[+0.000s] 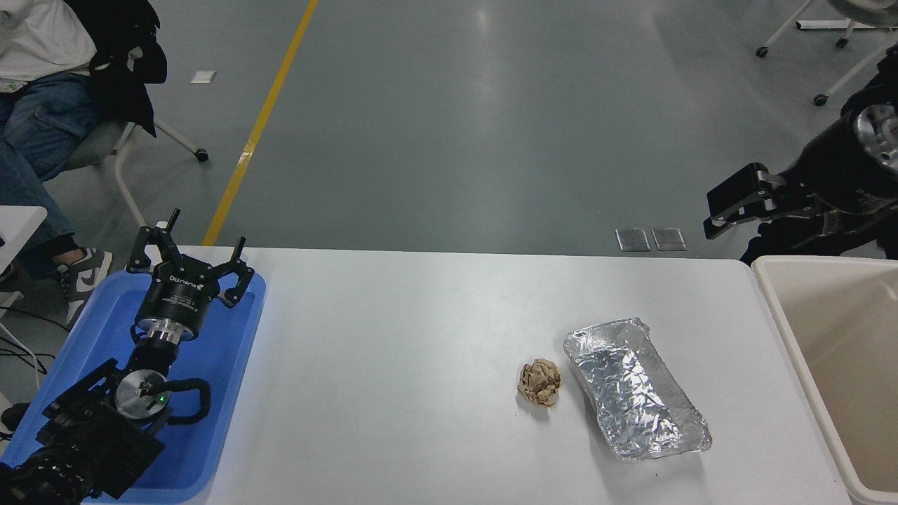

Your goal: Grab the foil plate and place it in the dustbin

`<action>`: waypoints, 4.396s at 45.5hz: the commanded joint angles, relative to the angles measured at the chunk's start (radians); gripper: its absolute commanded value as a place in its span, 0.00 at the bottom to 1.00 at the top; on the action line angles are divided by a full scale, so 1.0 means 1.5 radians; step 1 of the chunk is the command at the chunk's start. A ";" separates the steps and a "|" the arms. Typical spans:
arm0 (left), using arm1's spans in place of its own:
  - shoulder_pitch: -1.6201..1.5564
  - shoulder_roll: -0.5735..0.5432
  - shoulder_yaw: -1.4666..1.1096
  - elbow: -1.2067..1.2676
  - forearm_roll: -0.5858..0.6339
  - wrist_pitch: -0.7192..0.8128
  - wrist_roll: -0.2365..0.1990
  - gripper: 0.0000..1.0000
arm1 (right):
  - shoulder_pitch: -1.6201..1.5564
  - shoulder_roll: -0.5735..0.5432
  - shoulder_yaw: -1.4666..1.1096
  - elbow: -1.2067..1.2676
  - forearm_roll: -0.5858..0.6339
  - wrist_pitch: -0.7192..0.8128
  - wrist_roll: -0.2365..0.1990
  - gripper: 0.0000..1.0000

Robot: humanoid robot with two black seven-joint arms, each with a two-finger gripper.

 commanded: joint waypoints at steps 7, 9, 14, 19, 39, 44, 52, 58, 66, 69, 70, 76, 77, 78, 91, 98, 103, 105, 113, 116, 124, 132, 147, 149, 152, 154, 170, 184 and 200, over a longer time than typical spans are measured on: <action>0.000 0.000 0.000 0.000 0.000 0.000 0.000 1.00 | -0.003 -0.006 0.001 0.000 -0.002 0.000 0.000 1.00; 0.000 0.000 0.000 0.000 0.000 0.000 -0.001 1.00 | -0.003 -0.005 0.001 0.000 -0.002 0.000 0.000 1.00; 0.000 0.000 0.000 0.000 0.000 0.000 0.000 1.00 | -0.004 -0.003 0.001 -0.001 -0.002 0.000 0.000 1.00; 0.000 0.000 0.000 0.000 0.000 0.000 -0.001 1.00 | -0.008 -0.001 0.001 -0.002 -0.003 0.000 0.000 1.00; 0.000 0.000 0.000 0.000 0.000 0.000 0.000 1.00 | -0.037 0.004 0.001 -0.014 -0.018 0.000 0.000 1.00; 0.000 0.000 0.000 0.000 0.000 0.000 0.000 1.00 | -0.042 0.003 0.001 -0.027 -0.018 0.000 0.000 1.00; 0.000 0.000 0.000 0.000 0.000 0.000 0.000 1.00 | -0.048 0.000 0.001 -0.030 -0.017 0.000 0.000 1.00; 0.000 0.000 0.000 0.000 0.000 0.000 0.000 1.00 | -0.067 -0.001 0.001 -0.044 -0.008 0.000 0.001 1.00; 0.000 0.000 0.000 0.000 0.000 0.000 0.000 1.00 | -0.095 0.000 -0.015 -0.101 0.040 0.000 0.003 1.00; 0.000 0.000 0.000 -0.001 0.000 0.000 -0.001 1.00 | -0.093 0.002 -0.023 -0.110 0.039 0.000 0.002 1.00; 0.000 0.000 0.000 0.000 0.000 0.000 0.000 1.00 | -0.092 0.002 -0.028 -0.111 0.039 0.000 0.002 1.00; 0.000 0.000 0.000 0.000 0.000 0.000 0.000 1.00 | -0.091 0.004 -0.046 -0.111 0.044 0.000 0.002 1.00; 0.000 0.000 0.000 -0.001 0.000 0.000 0.000 1.00 | -0.094 0.004 -0.046 -0.111 0.044 0.000 0.002 1.00; 0.000 0.000 0.000 0.000 0.000 0.000 0.000 1.00 | -0.096 0.004 -0.046 -0.110 0.045 0.000 0.002 1.00; 0.000 0.000 0.000 0.000 0.000 0.000 0.000 1.00 | -0.098 0.003 -0.077 -0.109 0.049 0.000 0.002 1.00; 0.000 0.000 0.000 0.000 0.000 0.000 0.000 1.00 | -0.086 0.000 -0.077 -0.109 0.052 0.000 0.002 1.00; 0.000 0.000 0.000 -0.001 0.000 0.000 0.000 1.00 | -0.086 0.000 -0.076 -0.106 0.052 0.000 0.002 1.00; 0.000 0.000 0.000 0.000 0.000 0.000 0.000 1.00 | -0.087 0.000 -0.075 -0.104 0.053 0.000 0.002 1.00; 0.000 0.000 0.000 0.000 0.000 0.000 0.000 1.00 | -0.107 0.009 -0.064 -0.099 0.053 0.000 0.002 1.00; 0.000 0.000 0.000 0.000 0.000 0.000 0.000 1.00 | -0.116 0.012 -0.055 -0.101 0.052 0.000 0.002 1.00; 0.000 0.000 0.000 0.000 0.000 0.000 0.000 1.00 | -0.123 0.009 -0.050 -0.102 0.049 0.000 0.002 1.00; 0.000 0.000 0.000 0.000 0.000 0.000 0.000 1.00 | -0.152 0.010 -0.051 -0.105 0.031 0.000 0.002 0.99; 0.000 0.000 0.000 -0.001 0.000 0.000 0.000 1.00 | -0.288 0.015 -0.008 -0.106 -0.059 -0.162 0.003 0.99; 0.000 0.000 0.000 0.000 0.000 0.000 0.000 1.00 | -0.309 0.019 0.010 -0.107 -0.086 -0.179 0.003 0.99; 0.000 0.000 0.000 0.000 0.000 0.000 0.000 1.00 | -0.349 0.027 0.041 -0.108 -0.134 -0.217 0.003 0.99; 0.000 0.000 0.000 -0.001 0.000 0.000 0.000 1.00 | -0.374 0.032 0.059 -0.109 -0.174 -0.242 0.003 0.99; 0.000 0.000 0.000 0.000 0.000 0.000 0.000 1.00 | -0.462 0.073 0.121 -0.110 -0.286 -0.268 0.011 0.99; 0.000 0.000 0.000 -0.001 0.000 0.000 0.000 1.00 | -0.580 0.100 0.210 -0.170 -0.293 -0.280 0.011 0.99; 0.000 0.000 0.000 0.000 0.000 0.000 0.000 1.00 | -0.692 0.167 0.232 -0.271 -0.294 -0.375 0.011 0.98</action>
